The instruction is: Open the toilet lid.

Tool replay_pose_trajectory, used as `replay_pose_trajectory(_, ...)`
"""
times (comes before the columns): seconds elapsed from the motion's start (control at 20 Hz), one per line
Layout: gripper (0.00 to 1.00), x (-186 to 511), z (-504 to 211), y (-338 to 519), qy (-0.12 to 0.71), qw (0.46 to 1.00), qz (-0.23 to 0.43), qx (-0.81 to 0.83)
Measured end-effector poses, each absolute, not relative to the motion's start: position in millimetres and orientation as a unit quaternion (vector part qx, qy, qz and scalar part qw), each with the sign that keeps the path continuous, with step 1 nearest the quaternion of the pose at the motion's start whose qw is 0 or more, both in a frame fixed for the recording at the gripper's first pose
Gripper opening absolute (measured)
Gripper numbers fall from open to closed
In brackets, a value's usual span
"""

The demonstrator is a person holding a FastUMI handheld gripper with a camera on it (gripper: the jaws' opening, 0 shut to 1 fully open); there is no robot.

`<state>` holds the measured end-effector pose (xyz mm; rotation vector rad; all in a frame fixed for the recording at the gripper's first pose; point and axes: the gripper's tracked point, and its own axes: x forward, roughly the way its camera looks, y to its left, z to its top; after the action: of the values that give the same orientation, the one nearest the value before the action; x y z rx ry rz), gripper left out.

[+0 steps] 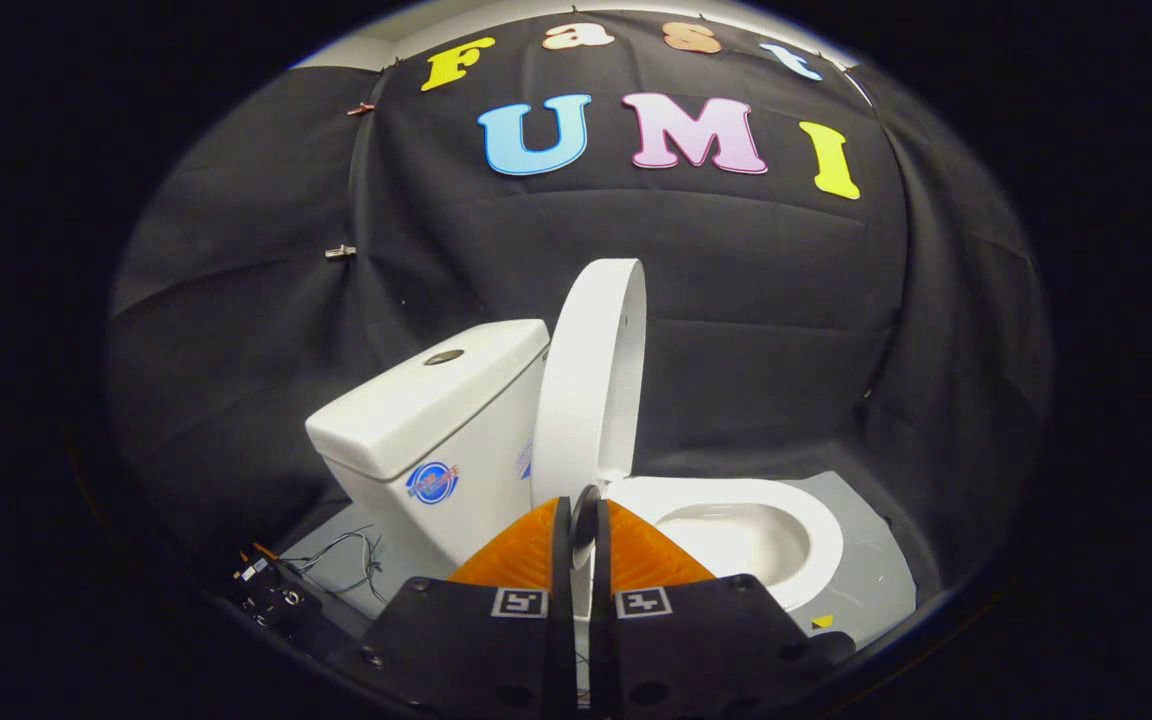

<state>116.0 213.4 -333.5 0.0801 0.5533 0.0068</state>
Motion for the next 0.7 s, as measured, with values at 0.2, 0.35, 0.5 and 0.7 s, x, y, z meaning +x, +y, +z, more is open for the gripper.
replay_pose_trajectory(0.2, 0.1, 120.3, -334.6, 231.2, 0.27, 0.962, 0.02, 0.035)
replay_pose_trajectory(0.35, 0.1, 122.3, -335.4, 241.2, 0.269, 0.961, 0.033, 0.047)
replay_pose_trajectory(0.5, 0.1, 124.1, -338.1, 252.9, 0.269, 0.961, 0.044, 0.043)
replay_pose_trajectory(0.7, 0.1, 124.9, -340.7, 260.3, 0.268, 0.961, 0.056, 0.044)
